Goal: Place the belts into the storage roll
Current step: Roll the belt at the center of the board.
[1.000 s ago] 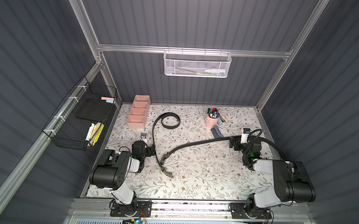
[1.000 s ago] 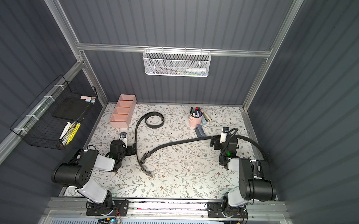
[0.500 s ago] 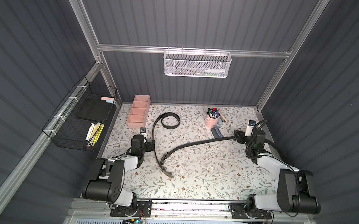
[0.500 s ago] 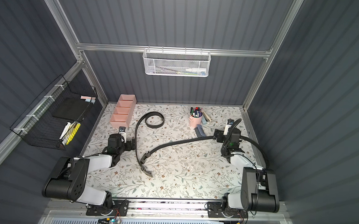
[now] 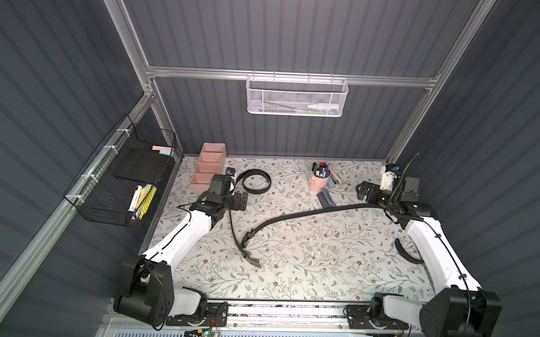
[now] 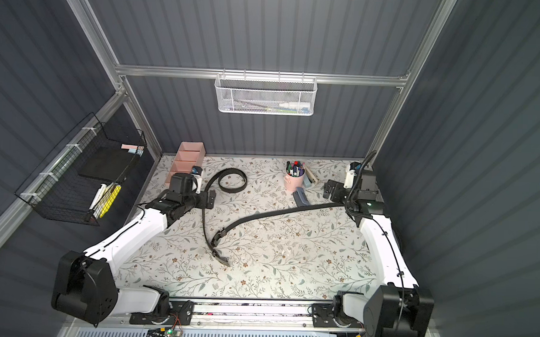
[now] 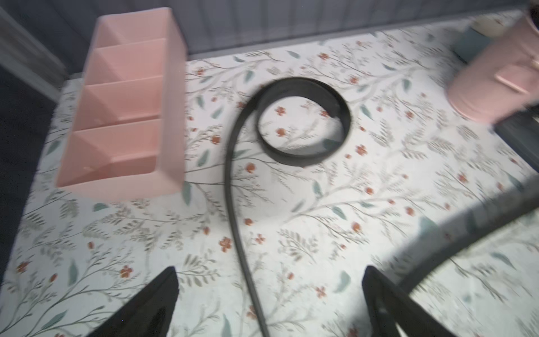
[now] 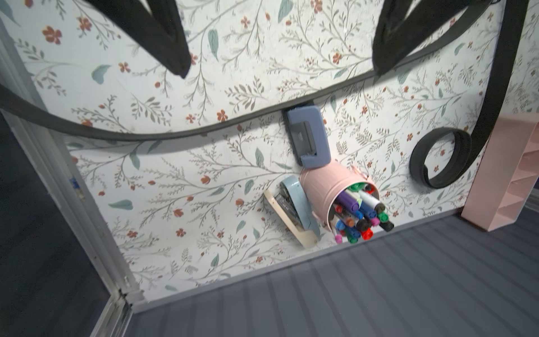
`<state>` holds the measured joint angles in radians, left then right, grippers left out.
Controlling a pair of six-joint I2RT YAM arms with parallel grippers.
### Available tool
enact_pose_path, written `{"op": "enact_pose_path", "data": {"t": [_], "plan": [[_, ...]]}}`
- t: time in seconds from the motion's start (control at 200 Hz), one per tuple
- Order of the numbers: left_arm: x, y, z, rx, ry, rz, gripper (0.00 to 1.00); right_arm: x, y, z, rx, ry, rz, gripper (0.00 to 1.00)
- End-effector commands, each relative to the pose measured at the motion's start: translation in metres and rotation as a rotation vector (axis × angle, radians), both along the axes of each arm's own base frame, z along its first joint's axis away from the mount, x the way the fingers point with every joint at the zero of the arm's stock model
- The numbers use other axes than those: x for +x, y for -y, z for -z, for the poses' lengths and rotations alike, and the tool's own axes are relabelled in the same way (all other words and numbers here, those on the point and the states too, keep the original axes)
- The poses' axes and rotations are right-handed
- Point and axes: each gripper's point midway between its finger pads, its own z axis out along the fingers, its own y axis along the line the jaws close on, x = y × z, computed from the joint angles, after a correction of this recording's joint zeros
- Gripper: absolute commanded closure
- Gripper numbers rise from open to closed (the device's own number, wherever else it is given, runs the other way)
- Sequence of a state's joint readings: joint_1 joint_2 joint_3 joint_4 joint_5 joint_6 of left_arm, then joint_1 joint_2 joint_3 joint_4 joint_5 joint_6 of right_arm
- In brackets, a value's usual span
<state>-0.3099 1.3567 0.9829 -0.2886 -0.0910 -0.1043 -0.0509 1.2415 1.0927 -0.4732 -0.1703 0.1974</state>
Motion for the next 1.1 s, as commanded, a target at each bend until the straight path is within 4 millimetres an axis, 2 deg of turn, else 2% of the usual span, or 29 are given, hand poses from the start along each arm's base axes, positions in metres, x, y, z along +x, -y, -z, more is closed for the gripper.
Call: {"op": "enact_pose_path", "data": {"t": [0.0, 0.105, 0.215, 0.325, 0.425, 0.615, 0.845, 1.091], "plan": [[-0.038, 0.020, 0.027, 0.094, -0.190, 0.143, 0.01, -0.041, 0.007, 0.014, -0.055, -0.190, 0.012, 0.01], [-0.049, 0.045, 0.033, 0.130, -0.208, 0.251, 0.01, -0.056, 0.021, 0.015, -0.117, -0.260, 0.067, 0.01], [-0.056, 0.072, 0.043, 0.137, -0.244, 0.366, 0.01, -0.075, 0.044, 0.023, -0.182, -0.347, 0.160, 0.01], [-0.058, 0.088, 0.058, 0.195, -0.291, 0.444, 0.01, -0.095, 0.067, 0.049, -0.121, -0.489, 0.269, 0.01], [-0.056, 0.100, 0.069, 0.228, -0.325, 0.485, 0.01, -0.107, 0.080, 0.075, -0.063, -0.582, 0.323, 0.01], [-0.052, 0.114, 0.087, 0.239, -0.352, 0.522, 0.01, -0.117, 0.098, 0.113, -0.042, -0.731, 0.376, 0.01], [-0.050, 0.125, 0.102, 0.234, -0.400, 0.563, 0.00, -0.128, 0.128, 0.139, -0.097, -0.929, 0.416, 0.01], [-0.043, 0.128, 0.109, 0.256, -0.413, 0.577, 0.00, -0.133, 0.139, 0.159, -0.072, -0.984, 0.451, 0.01]]}}
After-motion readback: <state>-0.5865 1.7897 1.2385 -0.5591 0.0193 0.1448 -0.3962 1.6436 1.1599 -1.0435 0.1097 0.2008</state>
